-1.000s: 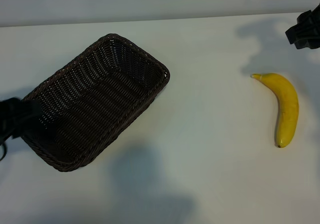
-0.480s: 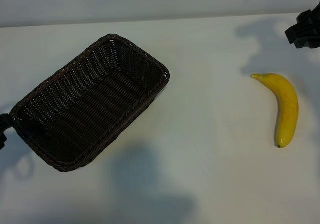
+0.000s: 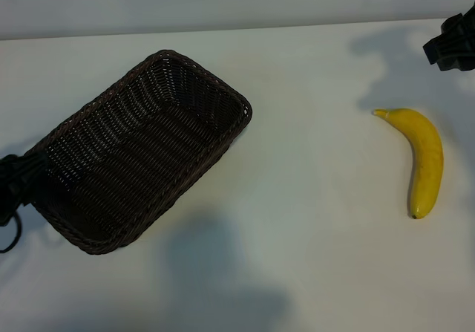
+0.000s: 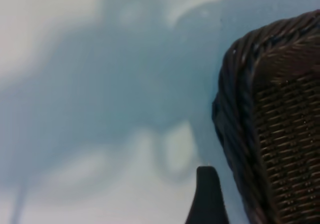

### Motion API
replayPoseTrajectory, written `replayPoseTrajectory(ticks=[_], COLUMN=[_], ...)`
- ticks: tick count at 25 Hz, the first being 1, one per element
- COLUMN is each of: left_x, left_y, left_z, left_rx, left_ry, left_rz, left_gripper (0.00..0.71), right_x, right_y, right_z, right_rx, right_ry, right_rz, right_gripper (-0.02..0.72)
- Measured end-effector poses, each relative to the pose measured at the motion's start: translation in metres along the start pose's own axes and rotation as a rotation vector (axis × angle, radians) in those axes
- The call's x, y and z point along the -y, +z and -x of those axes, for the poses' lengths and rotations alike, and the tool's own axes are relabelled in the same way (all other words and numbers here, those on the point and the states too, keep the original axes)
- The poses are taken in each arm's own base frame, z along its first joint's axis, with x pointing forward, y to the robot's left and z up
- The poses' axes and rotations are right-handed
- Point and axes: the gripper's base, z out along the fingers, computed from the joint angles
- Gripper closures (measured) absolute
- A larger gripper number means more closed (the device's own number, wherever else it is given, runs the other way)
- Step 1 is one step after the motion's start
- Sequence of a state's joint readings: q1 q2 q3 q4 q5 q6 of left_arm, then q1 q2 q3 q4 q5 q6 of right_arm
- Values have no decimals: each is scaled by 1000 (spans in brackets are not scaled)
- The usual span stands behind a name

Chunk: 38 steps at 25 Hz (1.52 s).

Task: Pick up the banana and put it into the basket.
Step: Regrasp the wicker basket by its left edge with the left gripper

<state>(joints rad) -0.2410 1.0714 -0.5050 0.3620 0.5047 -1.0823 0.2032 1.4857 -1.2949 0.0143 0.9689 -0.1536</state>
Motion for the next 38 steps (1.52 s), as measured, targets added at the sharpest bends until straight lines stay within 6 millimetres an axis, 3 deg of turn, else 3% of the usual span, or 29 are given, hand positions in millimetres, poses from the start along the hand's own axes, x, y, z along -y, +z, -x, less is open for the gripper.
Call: replayPoseTrajectory(ticks=[20,30,38], left_x=[6,-5,-6], left_y=[7,-13,-14], left_z=[-7,-11,-11], left_rx=[-90,-101,-96], left_ry=[-65,-86,-105], left_rz=[-33,9,13], left_gripper=[146,146,146], right_x=[0,0,0], right_y=[0,0,0], right_z=[0,0,0], right_rx=[-1,-1,-1], right_ry=[0,1,1], right_rz=[2,2,3], right_gripper=[175,175,176])
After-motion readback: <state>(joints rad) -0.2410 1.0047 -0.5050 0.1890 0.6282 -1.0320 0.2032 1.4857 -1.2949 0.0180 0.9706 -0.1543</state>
